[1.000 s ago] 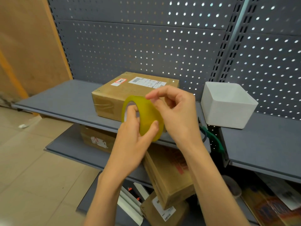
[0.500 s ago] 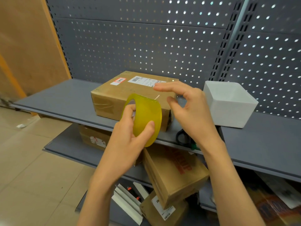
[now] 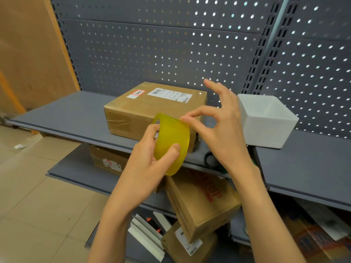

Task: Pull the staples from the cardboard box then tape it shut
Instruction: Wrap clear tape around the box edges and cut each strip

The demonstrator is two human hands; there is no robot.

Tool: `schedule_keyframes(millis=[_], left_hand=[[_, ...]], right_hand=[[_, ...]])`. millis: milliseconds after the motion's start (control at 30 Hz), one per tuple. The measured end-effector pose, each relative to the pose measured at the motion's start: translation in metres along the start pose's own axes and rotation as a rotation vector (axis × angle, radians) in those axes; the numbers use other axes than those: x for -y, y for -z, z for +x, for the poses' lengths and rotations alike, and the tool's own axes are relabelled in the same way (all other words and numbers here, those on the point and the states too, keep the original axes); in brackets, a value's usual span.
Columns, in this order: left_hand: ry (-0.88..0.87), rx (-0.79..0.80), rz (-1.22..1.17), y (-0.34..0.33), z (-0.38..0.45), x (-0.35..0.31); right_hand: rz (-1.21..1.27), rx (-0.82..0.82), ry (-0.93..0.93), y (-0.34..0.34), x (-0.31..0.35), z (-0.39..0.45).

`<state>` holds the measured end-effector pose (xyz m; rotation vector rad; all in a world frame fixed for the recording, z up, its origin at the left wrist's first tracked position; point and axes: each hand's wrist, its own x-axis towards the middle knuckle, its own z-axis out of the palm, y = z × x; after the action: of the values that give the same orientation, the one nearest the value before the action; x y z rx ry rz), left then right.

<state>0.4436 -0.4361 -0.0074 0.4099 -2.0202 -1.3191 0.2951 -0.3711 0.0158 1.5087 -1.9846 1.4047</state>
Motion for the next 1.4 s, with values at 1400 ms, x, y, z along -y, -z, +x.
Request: schedule_keyframes(millis=[1400], left_hand=[[-0.054, 0.038, -0.084, 0.011, -0.002, 0.015]], right_hand=[[0.387, 0.109, -0.246, -0.004, 0.011, -0.005]])
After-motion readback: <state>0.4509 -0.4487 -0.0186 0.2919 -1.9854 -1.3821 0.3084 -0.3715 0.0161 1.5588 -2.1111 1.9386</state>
